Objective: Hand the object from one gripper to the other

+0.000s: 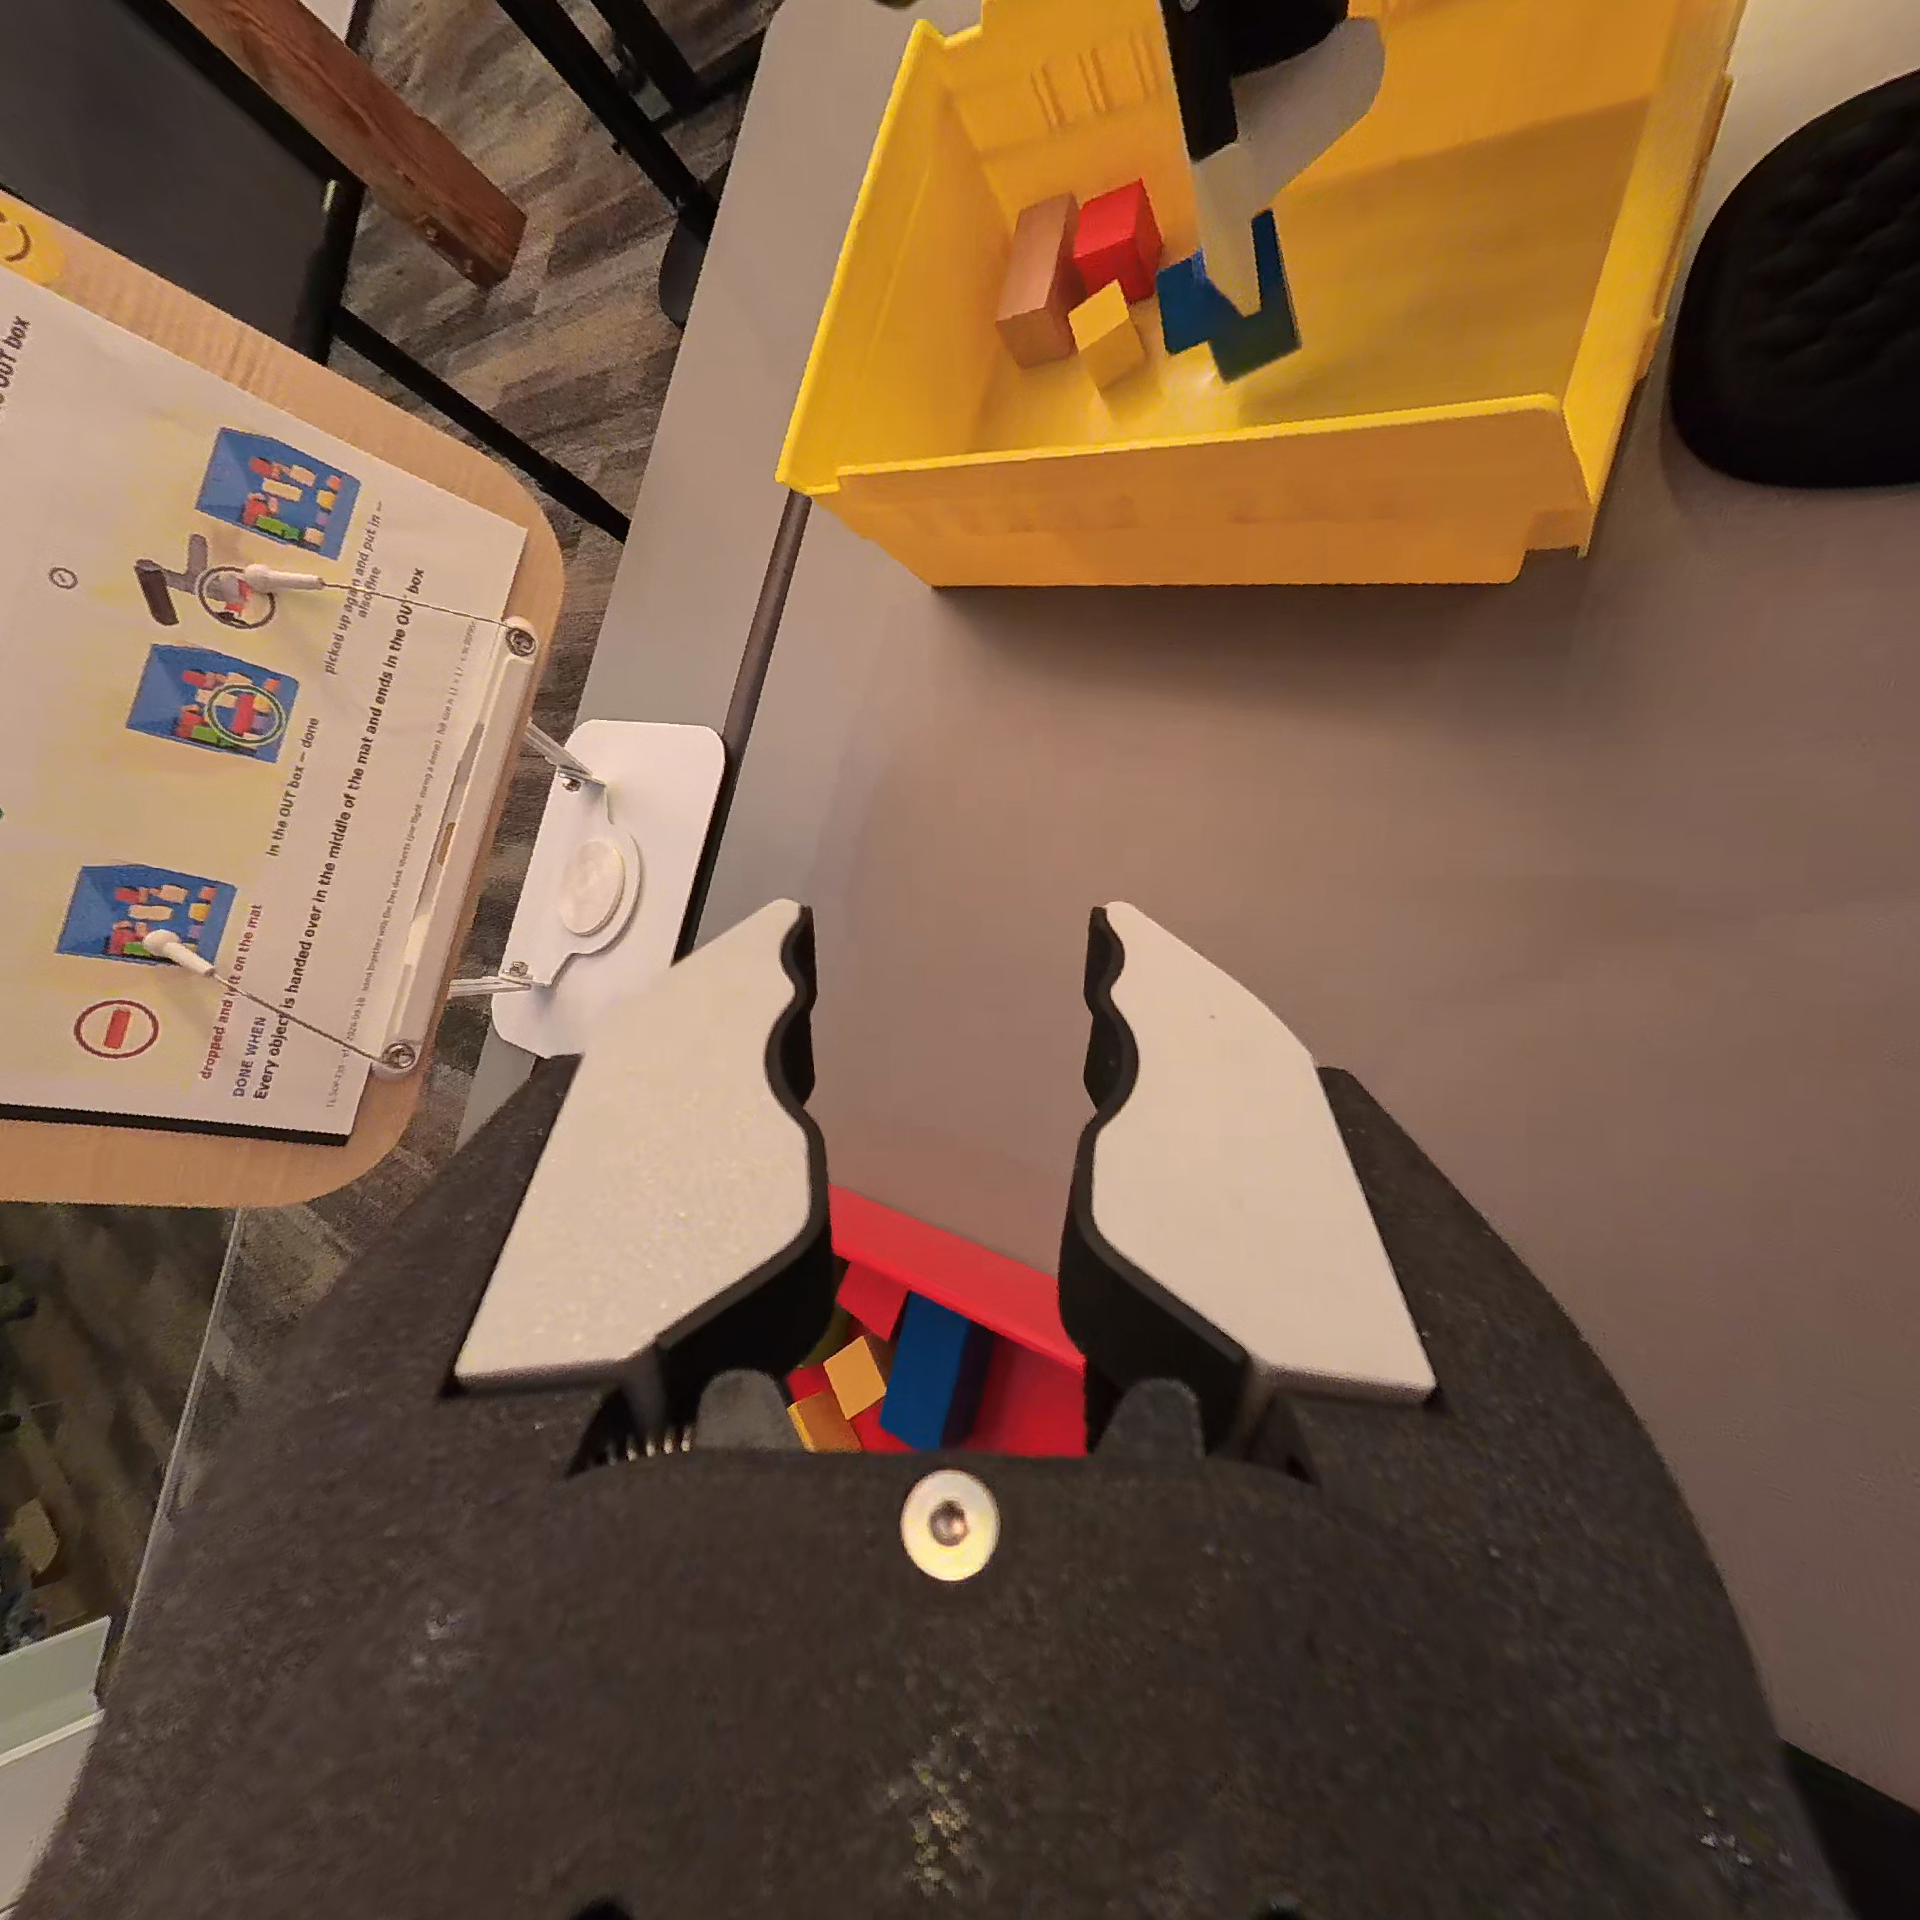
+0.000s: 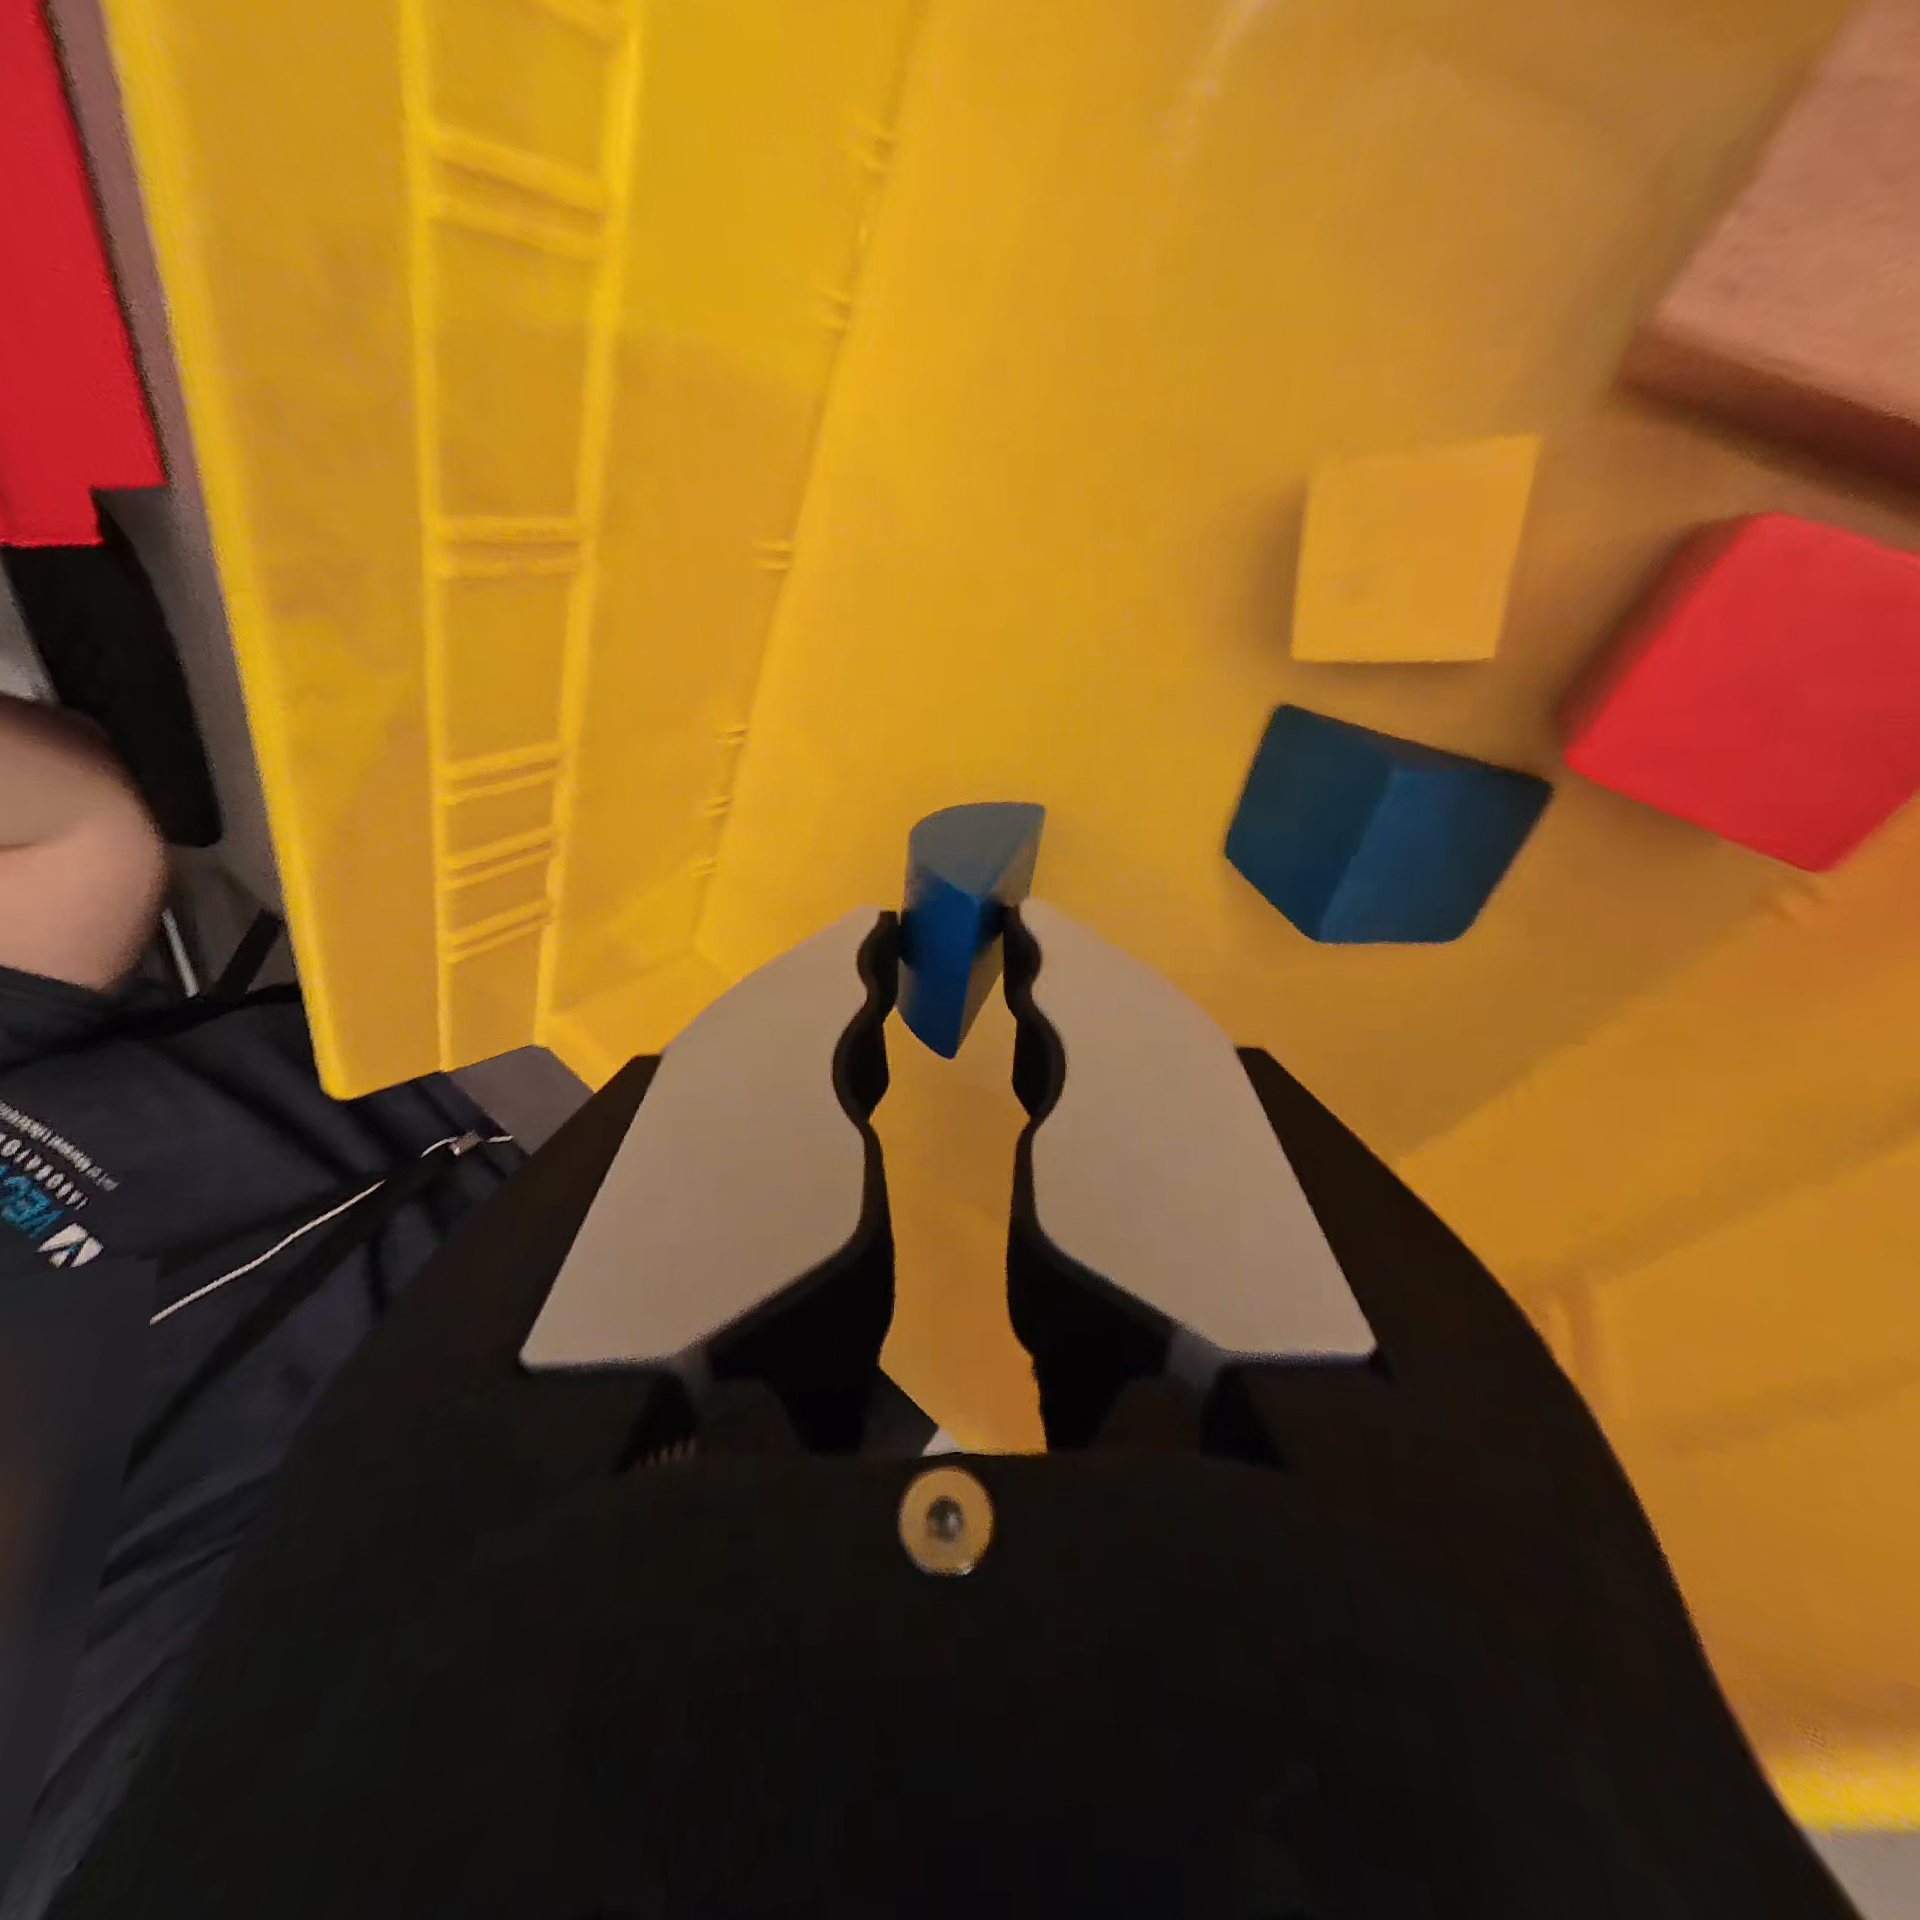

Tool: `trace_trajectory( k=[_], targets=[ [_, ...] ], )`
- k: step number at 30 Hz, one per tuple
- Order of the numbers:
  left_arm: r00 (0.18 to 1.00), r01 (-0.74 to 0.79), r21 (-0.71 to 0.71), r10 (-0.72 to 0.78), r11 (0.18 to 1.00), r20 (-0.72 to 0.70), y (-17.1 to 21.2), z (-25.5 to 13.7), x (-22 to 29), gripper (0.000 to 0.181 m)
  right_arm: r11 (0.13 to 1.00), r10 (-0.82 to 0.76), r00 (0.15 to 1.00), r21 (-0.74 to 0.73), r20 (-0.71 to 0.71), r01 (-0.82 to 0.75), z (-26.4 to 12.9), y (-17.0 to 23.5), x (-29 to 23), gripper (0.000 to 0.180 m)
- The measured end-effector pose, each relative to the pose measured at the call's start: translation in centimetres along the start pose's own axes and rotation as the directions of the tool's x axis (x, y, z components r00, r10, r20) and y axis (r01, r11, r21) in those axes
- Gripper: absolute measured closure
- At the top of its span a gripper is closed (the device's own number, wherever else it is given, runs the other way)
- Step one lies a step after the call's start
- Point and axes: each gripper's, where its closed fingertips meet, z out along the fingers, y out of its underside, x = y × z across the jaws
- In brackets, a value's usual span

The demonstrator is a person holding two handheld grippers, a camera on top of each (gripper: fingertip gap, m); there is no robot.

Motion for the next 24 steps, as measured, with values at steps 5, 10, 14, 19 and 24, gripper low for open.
trace_trajectory(
  k=[5,10,14,19,24],
  targets=[
    [1.0,-0.013,-0.017,0.013,1.0,-0.006,0.1,0.3,0.3,0.132,1.0,-0.019,0.997,-0.023,0.076,0.02,1.0,-0.2,-0.7,0.159],
    [1.0,-0.03,-0.035,0.03,0.999,-0.007,0.2,0.5,0.5,0.133,0.997,-0.064,0.984,0.059,0.166,0.055,1.4,-2.6,-1.8,0.159],
    [1.0,-0.03,-0.038,0.03,0.999,-0.008,0.2,0.7,0.6,0.133,0.954,-0.001,0.981,0.296,0.195,-0.058,0.6,-7.8,-1.8,0.159],
    [0.999,-0.039,-0.048,0.039,0.998,-0.006,0.4,0.8,0.6,0.133,0.885,0.073,0.99,0.45,0.117,-0.118,0.5,-11.1,0.5,0.159],
    [0.999,-0.042,-0.054,0.041,0.998,-0.01,0.4,0.9,0.7,0.133,0.887,0.119,0.986,0.434,0.116,-0.158,1.0,-11.3,1.7,0.159]
  ],
)
